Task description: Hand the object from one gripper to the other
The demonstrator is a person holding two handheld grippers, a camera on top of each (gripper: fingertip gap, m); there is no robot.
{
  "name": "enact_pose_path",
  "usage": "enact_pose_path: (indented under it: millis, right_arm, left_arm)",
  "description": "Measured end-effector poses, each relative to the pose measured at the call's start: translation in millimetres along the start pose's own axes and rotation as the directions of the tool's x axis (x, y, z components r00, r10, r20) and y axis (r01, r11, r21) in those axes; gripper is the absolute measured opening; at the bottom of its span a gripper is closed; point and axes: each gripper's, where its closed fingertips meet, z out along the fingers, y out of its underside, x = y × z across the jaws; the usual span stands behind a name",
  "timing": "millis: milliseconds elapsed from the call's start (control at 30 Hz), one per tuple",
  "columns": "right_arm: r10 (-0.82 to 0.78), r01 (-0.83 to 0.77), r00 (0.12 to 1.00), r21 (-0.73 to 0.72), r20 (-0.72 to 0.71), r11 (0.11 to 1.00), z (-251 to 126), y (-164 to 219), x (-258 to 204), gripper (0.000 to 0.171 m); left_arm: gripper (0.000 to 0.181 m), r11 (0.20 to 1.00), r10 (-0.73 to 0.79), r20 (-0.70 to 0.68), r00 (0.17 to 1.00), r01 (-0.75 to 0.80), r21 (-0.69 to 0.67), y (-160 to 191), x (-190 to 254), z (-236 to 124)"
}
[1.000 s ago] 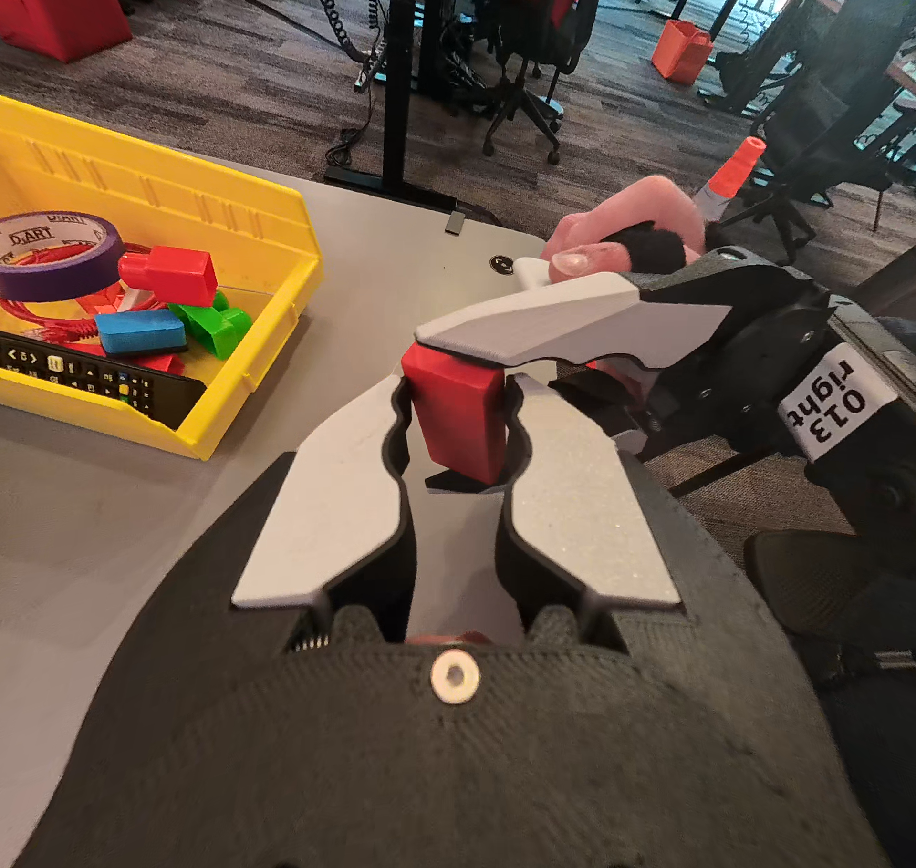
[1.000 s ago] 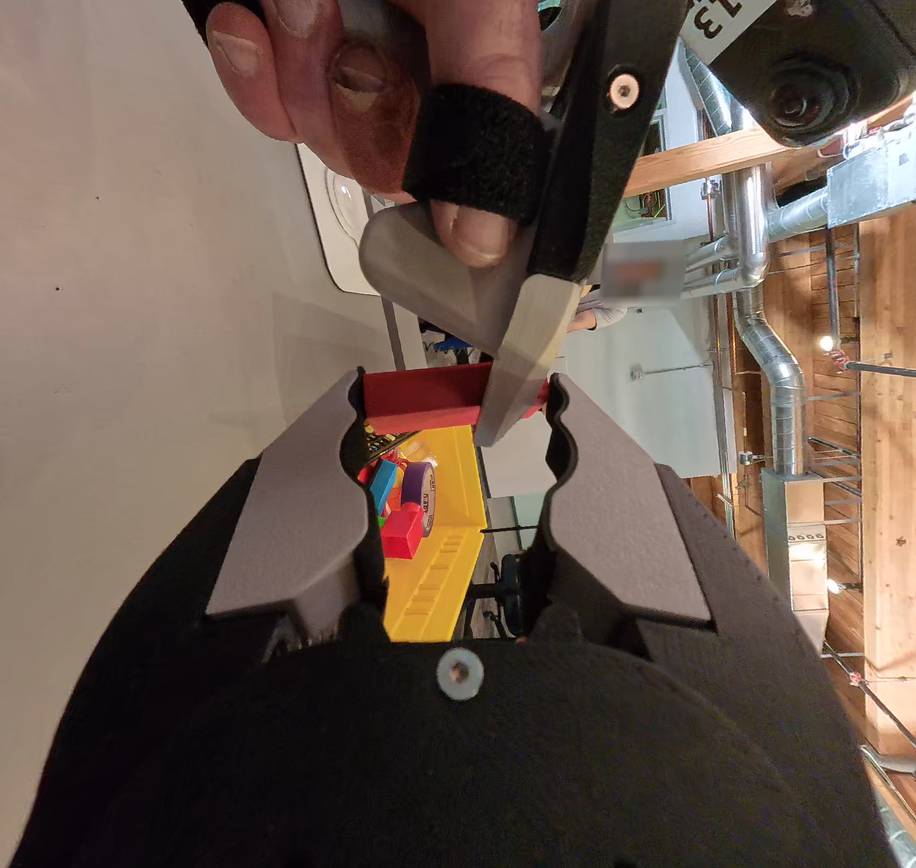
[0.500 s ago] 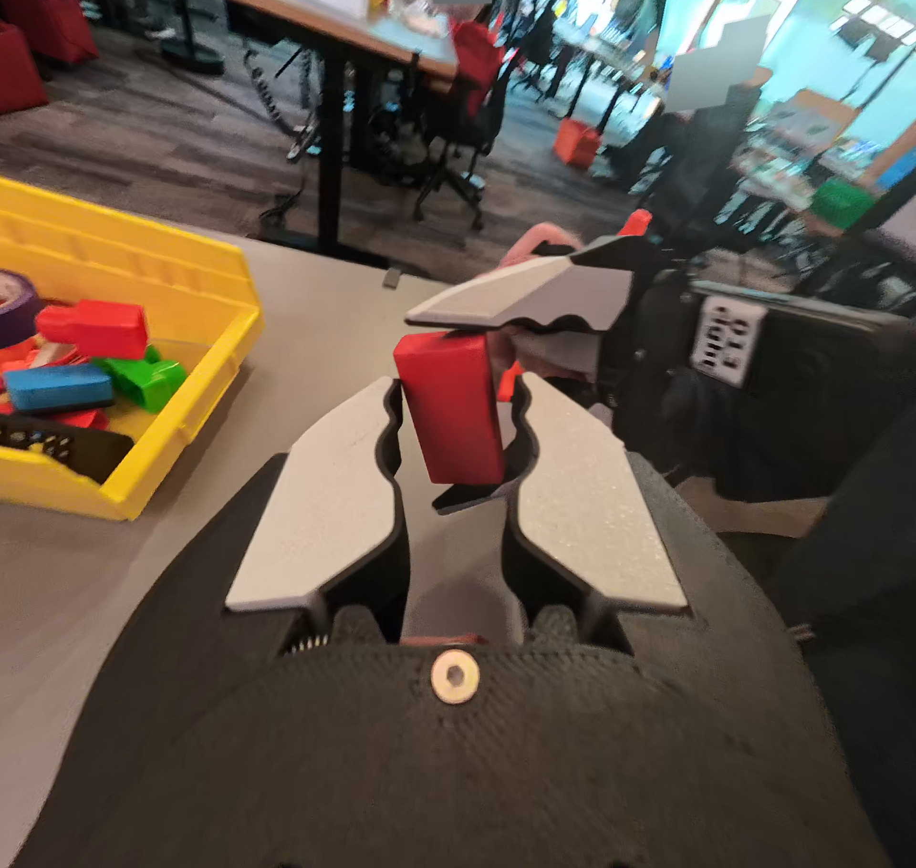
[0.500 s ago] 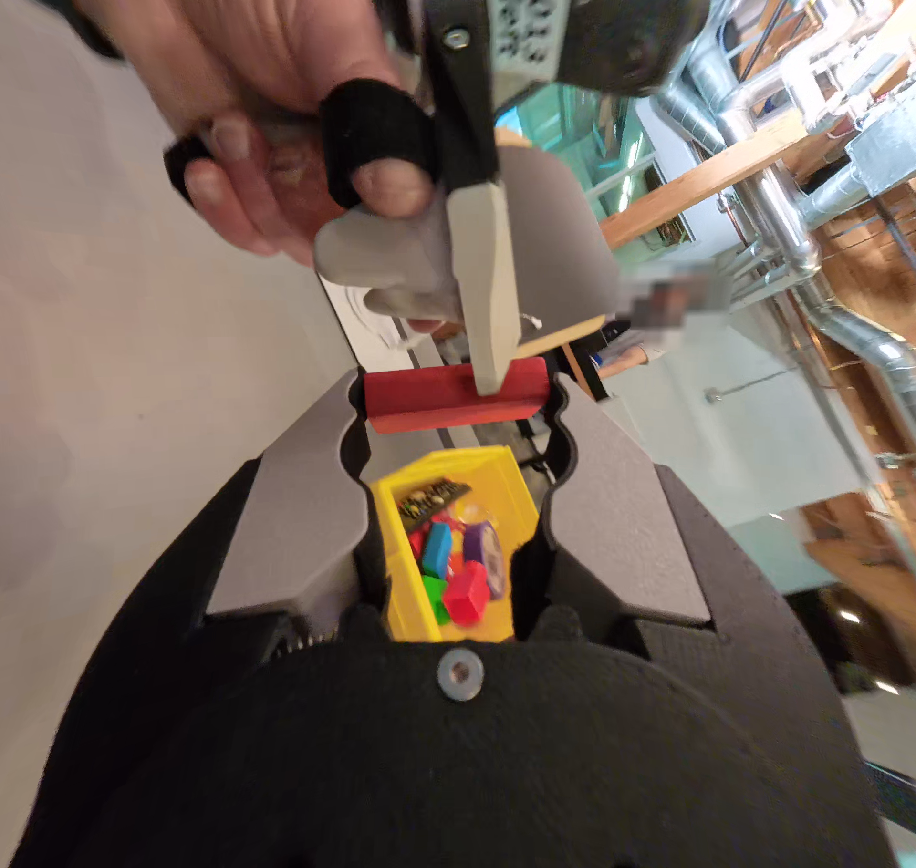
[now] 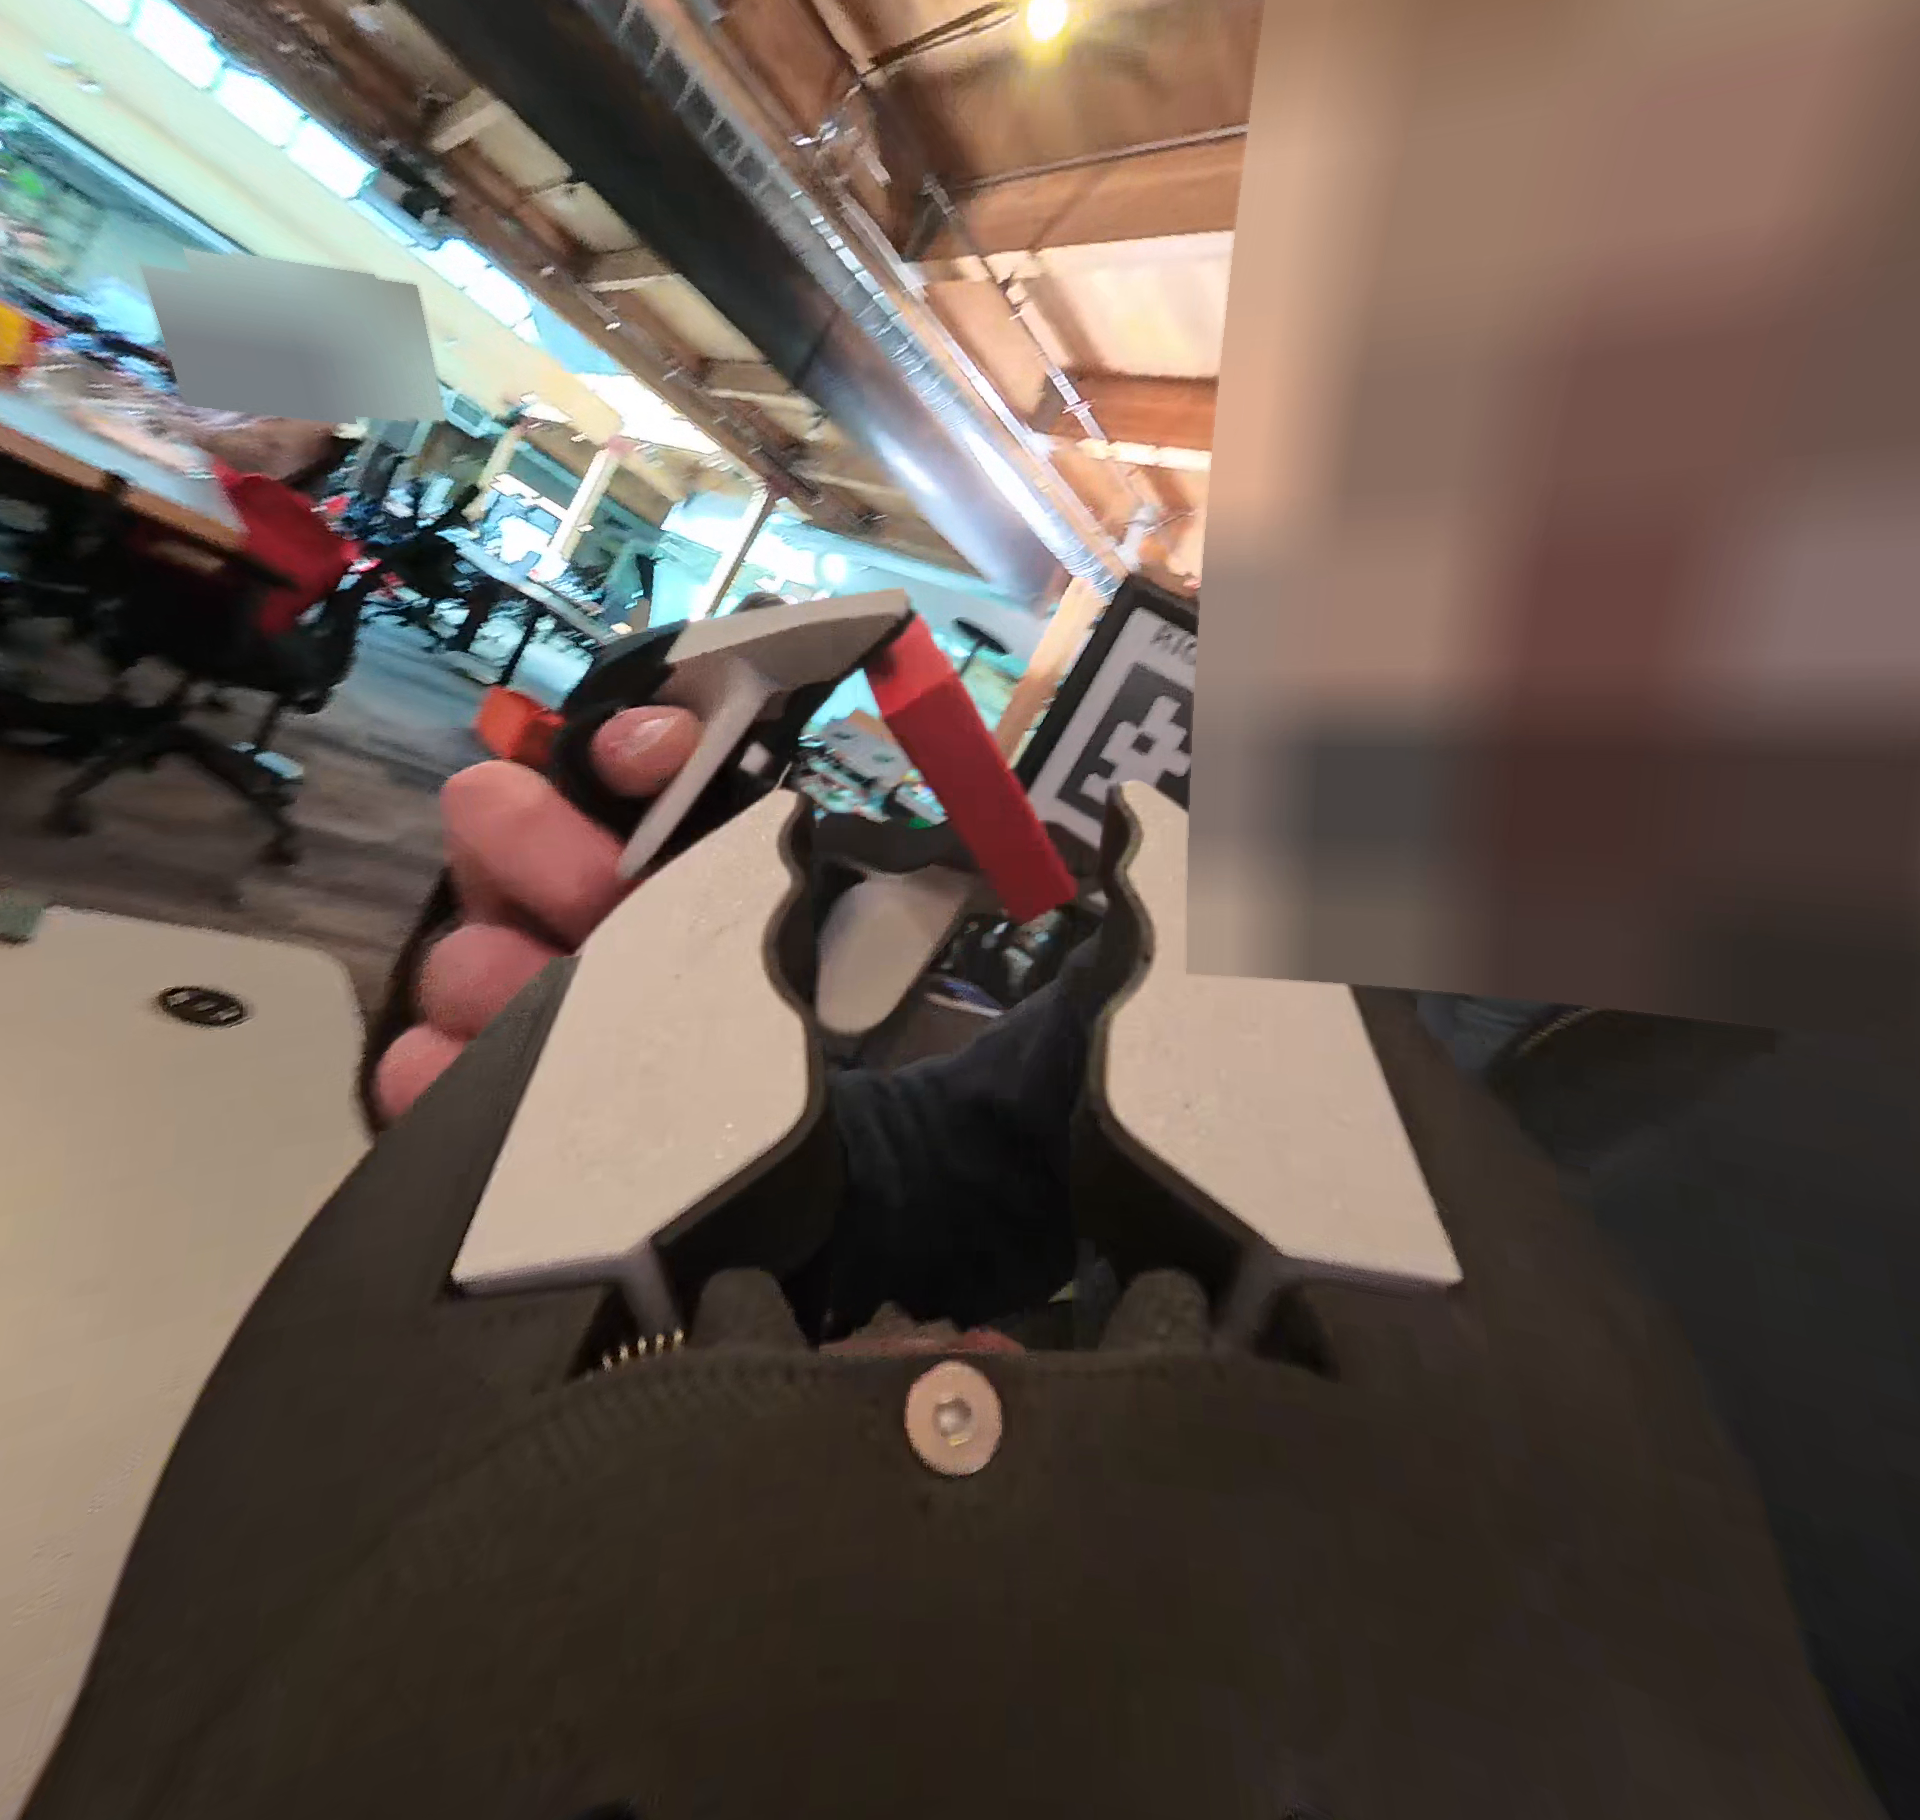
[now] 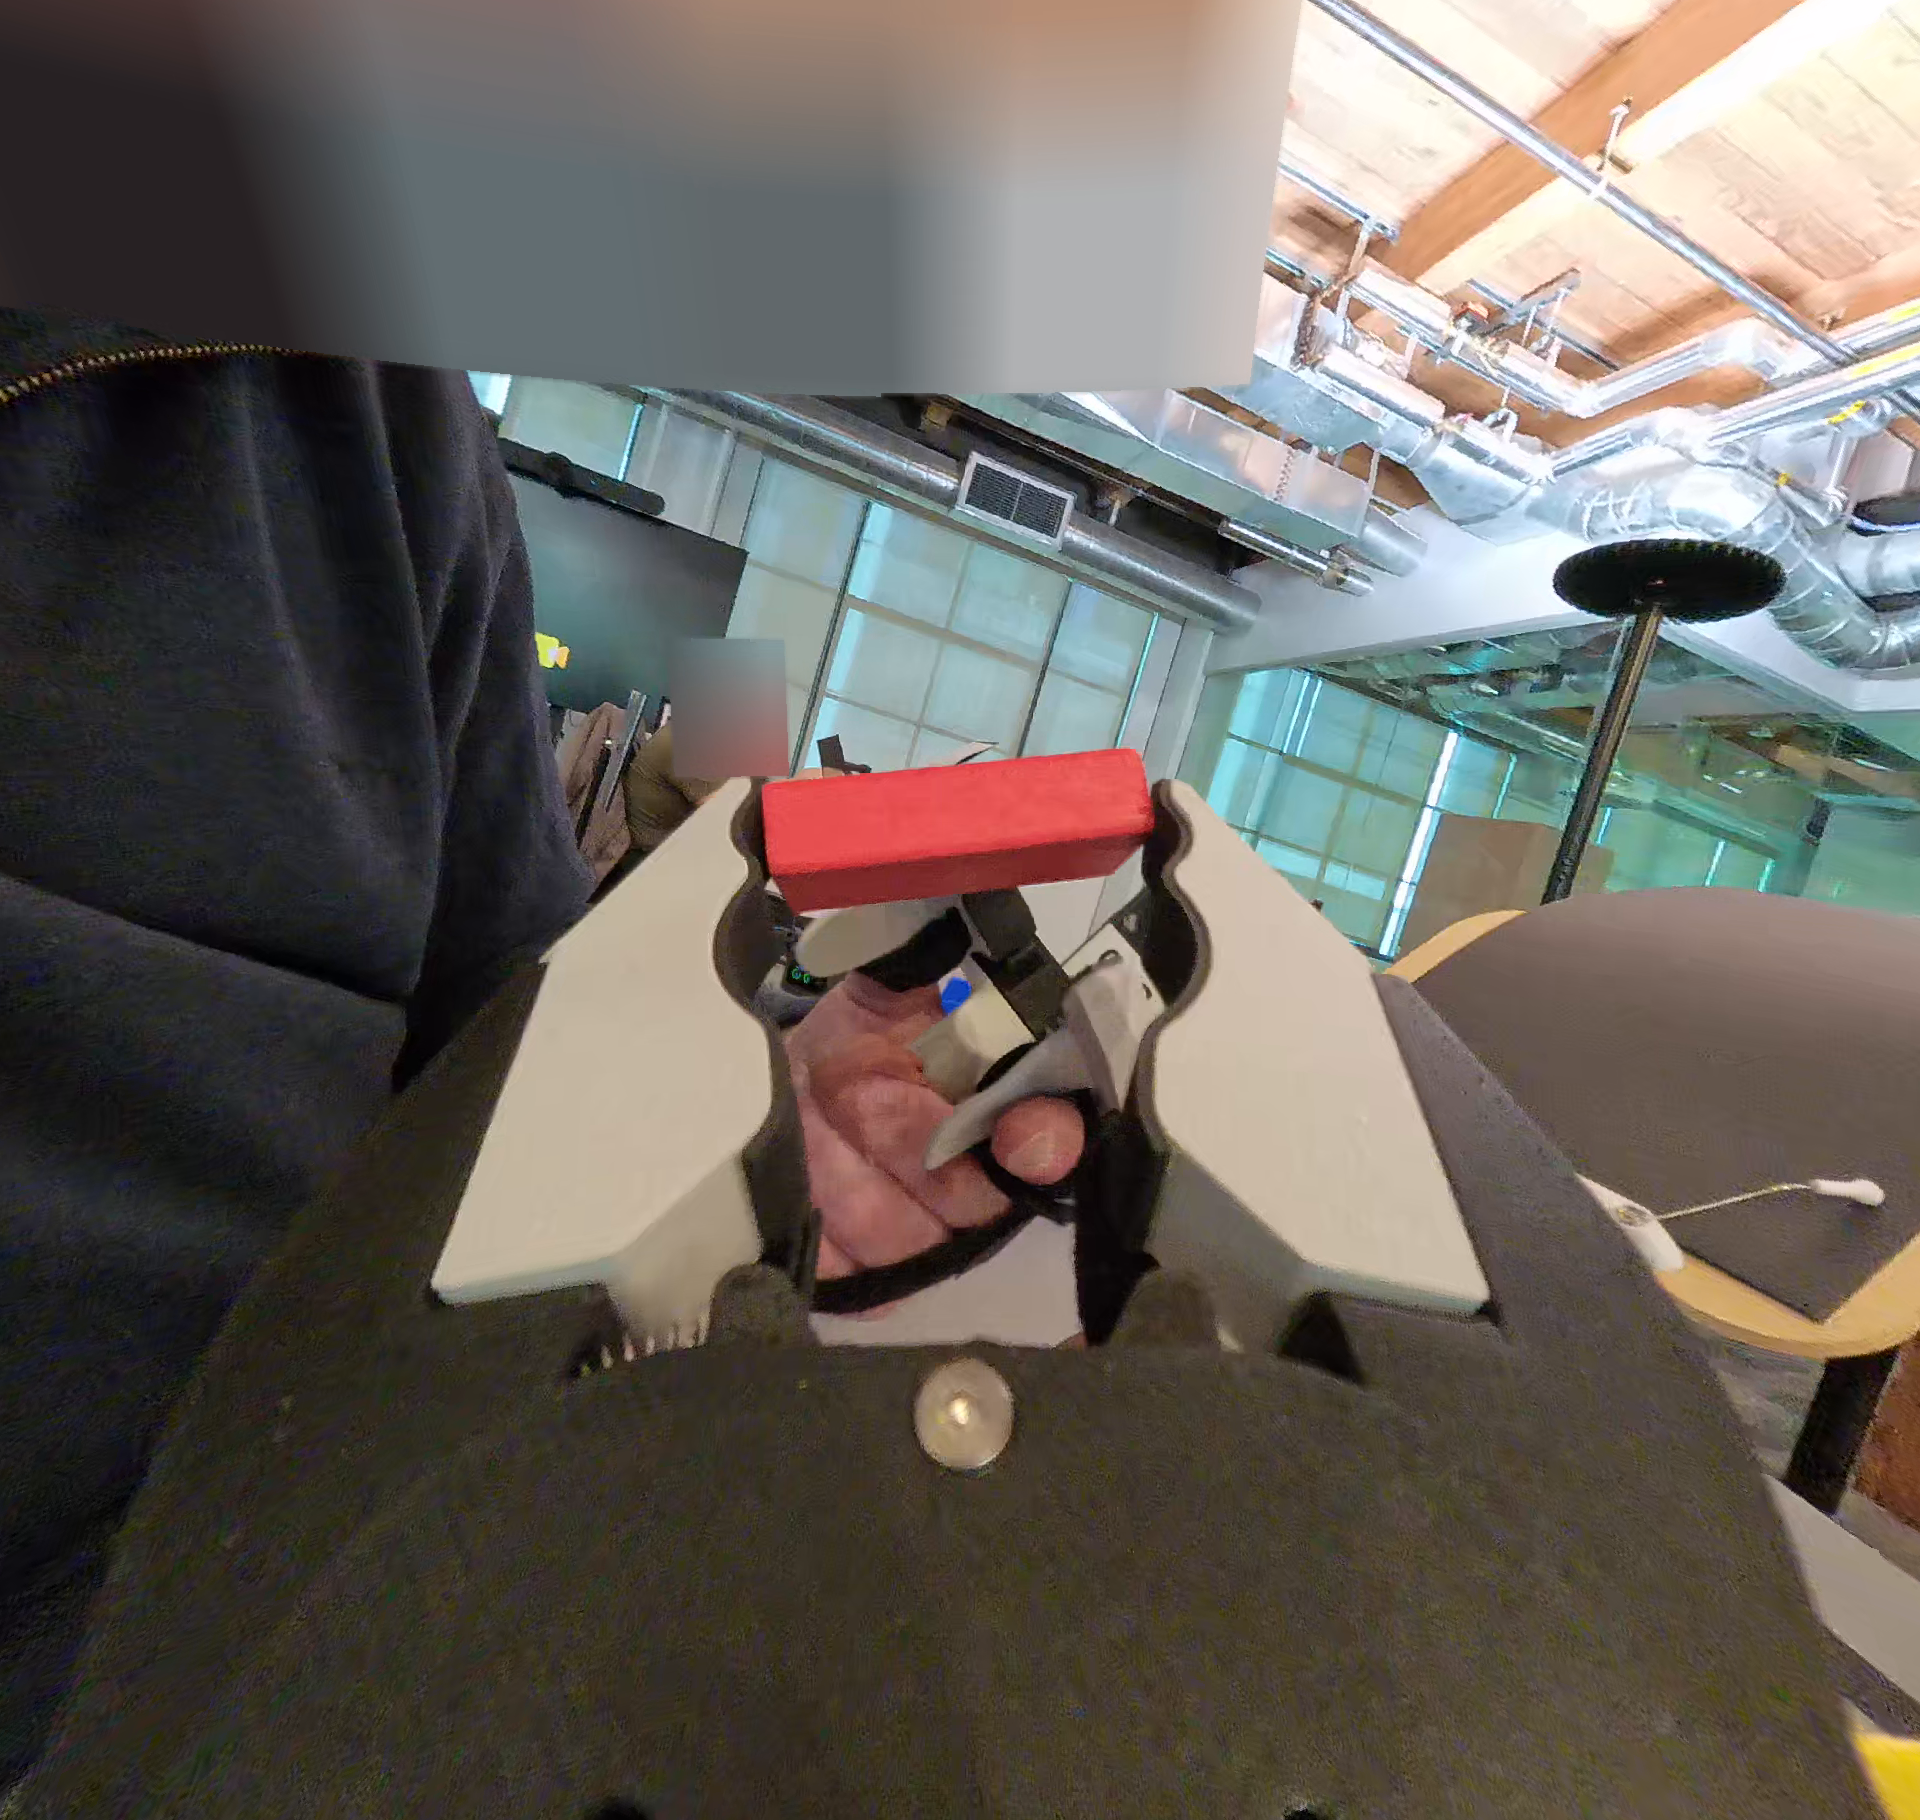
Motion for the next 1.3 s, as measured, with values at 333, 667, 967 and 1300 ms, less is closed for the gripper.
enact_pose_path:
  millis: [333, 667, 967, 1300]
  right_arm:
    - [-0.003, -0.003, 0.999, 0.121, 0.052, 0.993, 1.6, 2.8, -10.0, 0.07]
    - [-0.028, 0.011, 0.996, 0.195, 0.084, 0.981, 1.9, 0.8, -19.0, 0.07]
    - [-0.026, 0.01, 0.994, 0.146, 0.105, 0.989, -3.4, 10.0, -20.0, 0.07]
    - [-0.287, 0.251, 0.958, -0.445, -0.014, 0.859, -32.2, 84.3, 13.4, 0.085]
  left_arm:
    - [0.046, 0.996, -0.035, -0.249, 0.968, 0.055, 0.075, 18.0, 18.8, 24.1]
    - [0.036, 0.986, -0.055, -0.313, 0.948, 0.101, 0.132, 21.2, 21.0, 28.6]
    - [0.035, 0.989, -0.013, -0.244, 0.97, 0.047, 0.137, 27.4, 14.2, 24.5]
    - [0.033, 0.997, 0.074, 0.174, 0.982, -0.077, 0.013, 26.8, -40.8, -7.6]
